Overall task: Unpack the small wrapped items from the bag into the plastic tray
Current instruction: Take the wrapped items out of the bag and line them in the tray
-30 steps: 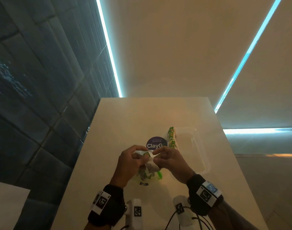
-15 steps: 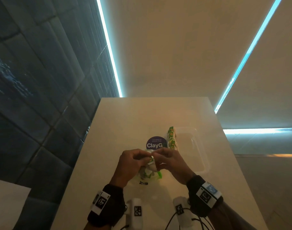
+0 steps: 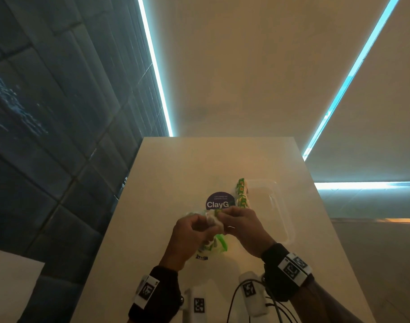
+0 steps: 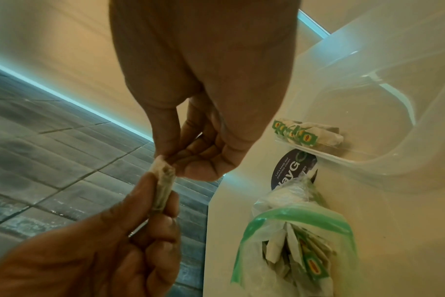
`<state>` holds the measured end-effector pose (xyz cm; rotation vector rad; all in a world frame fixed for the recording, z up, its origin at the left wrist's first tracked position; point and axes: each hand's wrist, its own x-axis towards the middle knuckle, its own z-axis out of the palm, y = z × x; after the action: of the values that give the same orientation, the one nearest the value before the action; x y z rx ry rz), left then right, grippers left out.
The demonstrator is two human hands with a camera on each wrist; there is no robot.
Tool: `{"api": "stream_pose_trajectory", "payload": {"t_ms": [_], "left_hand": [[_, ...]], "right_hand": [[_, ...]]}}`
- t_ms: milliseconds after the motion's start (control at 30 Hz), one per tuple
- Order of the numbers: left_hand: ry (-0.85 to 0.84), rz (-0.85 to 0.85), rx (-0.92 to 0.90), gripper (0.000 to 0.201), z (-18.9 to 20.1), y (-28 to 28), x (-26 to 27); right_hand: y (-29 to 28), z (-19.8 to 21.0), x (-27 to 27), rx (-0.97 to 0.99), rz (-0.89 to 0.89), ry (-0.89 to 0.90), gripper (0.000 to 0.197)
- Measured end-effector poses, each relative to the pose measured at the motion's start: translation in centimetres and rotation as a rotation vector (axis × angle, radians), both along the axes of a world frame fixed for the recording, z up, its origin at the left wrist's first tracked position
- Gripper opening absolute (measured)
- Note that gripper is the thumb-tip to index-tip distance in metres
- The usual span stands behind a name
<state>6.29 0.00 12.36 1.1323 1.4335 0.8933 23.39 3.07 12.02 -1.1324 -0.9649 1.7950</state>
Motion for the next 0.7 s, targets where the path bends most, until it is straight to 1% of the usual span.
{"api": "stream_pose_trajectory", "payload": {"t_ms": [133, 267, 400, 467, 567, 700], "left_hand": [[0.019, 0.043, -0.013, 0.014, 0.1, 0.1, 0.4], [0.085, 0.052, -0.02, 0.015, 0.0, 0.3, 0.5], [0.091, 0.018, -0.004, 0.018, -0.2, 0.7, 0.4], [0.079, -0.006, 0.003, 0.016, -0.4, 0.8, 0.5], [0.081, 0.027, 0.014, 0.02, -0.8, 1.1, 0.7], [0.109, 0.055, 0.047, 0.024, -0.6, 1.2, 1.1]], "right_hand": [[0.3, -0.1, 0.0, -0.039, 0.029, 0.02, 0.044], [0.7, -0.5, 0.0, -0.071, 0.086, -0.057, 0.028], [1.2, -0.3, 0.3, -0.103, 0.115, -0.076, 0.02], [1.4, -0.3, 0.6, -0.105, 0.122, -0.081, 0.017], [1.5, -0.1, 0.8, -0.098, 0.131, -0.091, 0.016], [1.5, 0.3, 1.0, -0.084, 0.192, -0.084, 0.015]]}}
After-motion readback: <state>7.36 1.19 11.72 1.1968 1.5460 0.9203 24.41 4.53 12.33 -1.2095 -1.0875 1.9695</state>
